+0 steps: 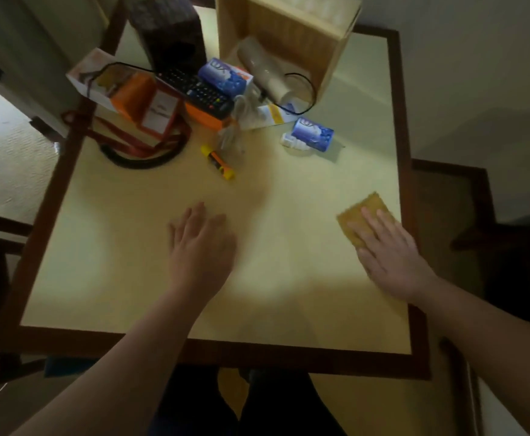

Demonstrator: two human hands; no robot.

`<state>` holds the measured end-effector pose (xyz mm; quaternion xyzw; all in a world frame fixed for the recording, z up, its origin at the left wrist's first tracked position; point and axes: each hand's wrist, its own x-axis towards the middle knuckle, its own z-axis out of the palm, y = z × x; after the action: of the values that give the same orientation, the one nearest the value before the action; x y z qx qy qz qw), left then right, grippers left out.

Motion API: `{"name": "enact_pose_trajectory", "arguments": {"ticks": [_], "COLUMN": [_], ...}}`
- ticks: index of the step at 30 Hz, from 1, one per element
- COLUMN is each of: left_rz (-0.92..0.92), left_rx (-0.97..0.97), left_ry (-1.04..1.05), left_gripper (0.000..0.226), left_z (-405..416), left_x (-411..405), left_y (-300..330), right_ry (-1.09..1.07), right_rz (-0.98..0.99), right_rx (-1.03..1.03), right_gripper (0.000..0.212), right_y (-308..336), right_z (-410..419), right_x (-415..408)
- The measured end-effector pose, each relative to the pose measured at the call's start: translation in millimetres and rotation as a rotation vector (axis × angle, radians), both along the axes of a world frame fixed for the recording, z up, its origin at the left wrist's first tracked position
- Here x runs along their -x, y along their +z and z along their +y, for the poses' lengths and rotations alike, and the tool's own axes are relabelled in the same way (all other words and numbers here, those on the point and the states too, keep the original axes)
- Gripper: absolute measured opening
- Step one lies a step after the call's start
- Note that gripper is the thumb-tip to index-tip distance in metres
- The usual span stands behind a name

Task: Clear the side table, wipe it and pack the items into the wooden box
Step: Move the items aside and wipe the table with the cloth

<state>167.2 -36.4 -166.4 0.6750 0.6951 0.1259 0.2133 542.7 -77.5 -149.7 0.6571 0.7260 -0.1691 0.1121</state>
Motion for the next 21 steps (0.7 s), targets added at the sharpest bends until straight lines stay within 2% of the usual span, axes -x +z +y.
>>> {"name": "enact_pose_trajectory", "arguments": {"ticks": [4, 7, 14, 21], "left_rz": [0.019, 0.059, 0.175, 0.210], "left_rx": [-0.010, -0.018, -0.065, -0.096], "left_ry": [0.052, 0.077, 0.093, 0.096], "left_gripper": [0.054, 0.059, 0.063, 0.065], "left_z": [16.6, 26.0, 23.7, 24.2], "left_x": [-46.1, -69.3, -79.1, -81.6], "left_y": [-4.7, -9.6, -17.7, -21.4], "right_ry": [-0.284, -0.378, -0.377, -0.399], "right_rz": [0.023, 0.037, 0.039, 0.021], "right_rx": [-0.047, -0.051, -0.061, -0.064], "right_gripper": [0.055, 0.056, 0.056, 0.056], "right_y": [-5.5, -10.2, -17.2, -18.5], "right_z": [55.0, 84.5, 140.8, 242.4], "right_x": [16.4, 20.5, 5.2, -11.1]}}
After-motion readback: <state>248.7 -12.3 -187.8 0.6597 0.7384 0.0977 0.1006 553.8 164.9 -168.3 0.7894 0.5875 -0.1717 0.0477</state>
